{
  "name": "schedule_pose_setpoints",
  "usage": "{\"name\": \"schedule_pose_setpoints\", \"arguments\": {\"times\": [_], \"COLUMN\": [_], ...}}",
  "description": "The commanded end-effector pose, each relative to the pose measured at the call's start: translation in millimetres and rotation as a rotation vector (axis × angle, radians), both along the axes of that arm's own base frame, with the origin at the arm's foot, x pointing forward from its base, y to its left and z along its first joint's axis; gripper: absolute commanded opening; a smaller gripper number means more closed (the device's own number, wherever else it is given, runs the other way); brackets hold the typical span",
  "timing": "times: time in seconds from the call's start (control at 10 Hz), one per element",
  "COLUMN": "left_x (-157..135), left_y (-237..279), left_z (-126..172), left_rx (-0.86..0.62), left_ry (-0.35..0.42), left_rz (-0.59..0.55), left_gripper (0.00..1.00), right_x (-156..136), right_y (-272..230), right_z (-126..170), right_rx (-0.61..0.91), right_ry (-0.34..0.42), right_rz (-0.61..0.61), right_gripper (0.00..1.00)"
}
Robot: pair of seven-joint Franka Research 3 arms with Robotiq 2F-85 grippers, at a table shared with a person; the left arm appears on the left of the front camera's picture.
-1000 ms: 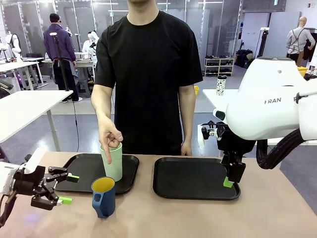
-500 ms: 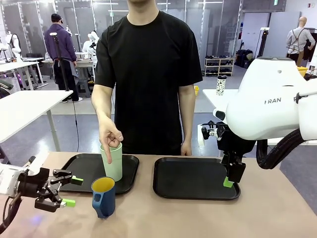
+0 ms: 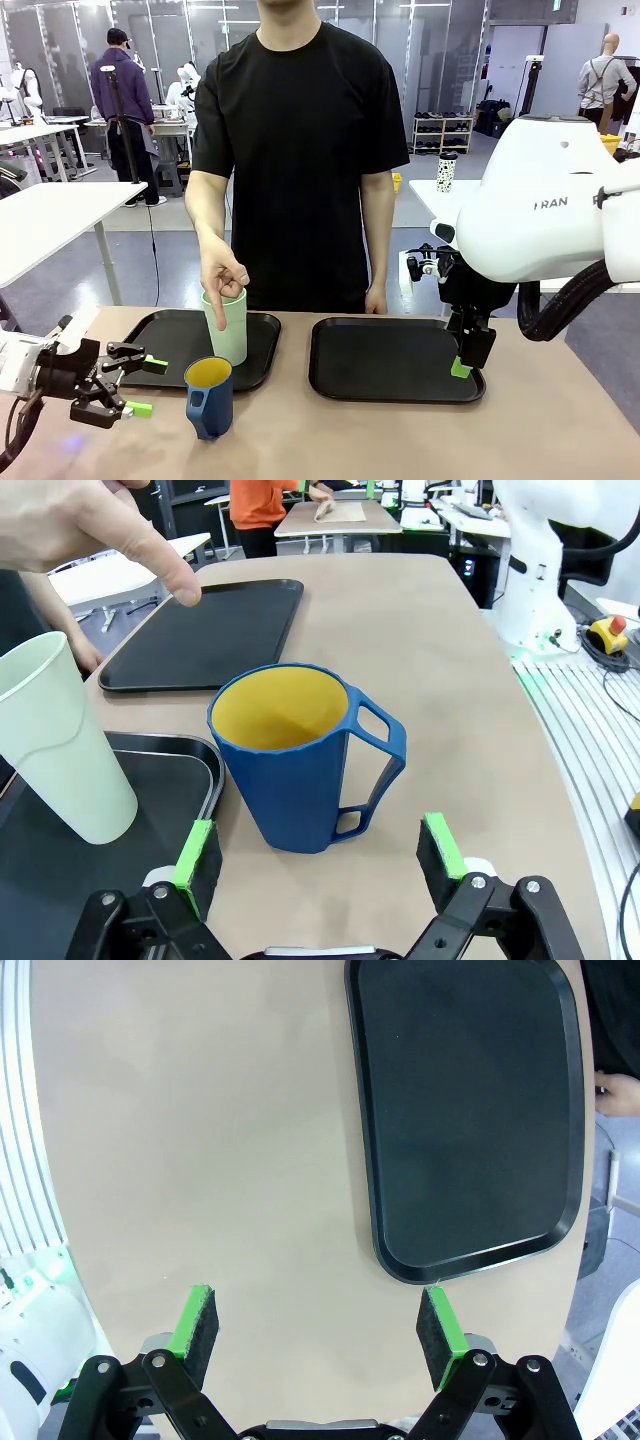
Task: Sort and store the cups by type.
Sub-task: Pick up the Handle plastic cup and place it into the empty Flat Tray.
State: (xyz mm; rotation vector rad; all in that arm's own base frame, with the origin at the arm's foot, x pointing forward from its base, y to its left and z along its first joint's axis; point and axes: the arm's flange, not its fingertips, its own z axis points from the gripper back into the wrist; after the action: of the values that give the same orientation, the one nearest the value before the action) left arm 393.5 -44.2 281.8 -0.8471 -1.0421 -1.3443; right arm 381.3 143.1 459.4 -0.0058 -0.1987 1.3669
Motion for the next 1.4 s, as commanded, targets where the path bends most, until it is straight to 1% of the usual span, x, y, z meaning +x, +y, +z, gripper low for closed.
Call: {"name": "schedule_pose_setpoints", "arguments": {"times": [0.0, 0.1, 0.2, 0.5, 0.6, 0.7, 0.9, 1.3], "left_x": [10, 19, 25, 43, 47, 52, 53, 59], "left_y": [-1, -4, -7, -18, -22, -25, -27, -38], "left_z": [-5, -10, -11, -15, -16, -19, -25, -34], "left_rx": [0.035, 0.033, 0.043, 0.071, 0.059, 0.046, 0.037, 0.016], "left_ry": [0.02, 0.015, 0.013, 0.043, 0.046, 0.052, 0.069, 0.075], "left_rz": [0.026, 0.03, 0.01, -0.011, -0.034, -0.032, -0.051, -0.078], "left_gripper": [1.0, 1.0, 1.0, 1.0, 1.0, 1.0, 1.0, 1.0], "right_x": [0, 0, 0, 0, 0, 0, 0, 0], "right_y": [0, 0, 0, 0, 0, 0, 0, 0], "right_z": [1, 1, 1, 1, 1, 1, 1, 1], "right_rx": [-0.001, -0.001, -0.001, -0.001, -0.001, -0.001, -0.001, -0.001], "right_ry": [-0.003, -0.003, -0.003, -0.003, -0.003, -0.003, -0.003, -0.003], "right_rz": [-0.001, -0.001, -0.001, -0.001, -0.001, -0.001, -0.001, -0.001], "right_gripper": [1.0, 1.0, 1.0, 1.0, 1.0, 1.0, 1.0, 1.0]}}
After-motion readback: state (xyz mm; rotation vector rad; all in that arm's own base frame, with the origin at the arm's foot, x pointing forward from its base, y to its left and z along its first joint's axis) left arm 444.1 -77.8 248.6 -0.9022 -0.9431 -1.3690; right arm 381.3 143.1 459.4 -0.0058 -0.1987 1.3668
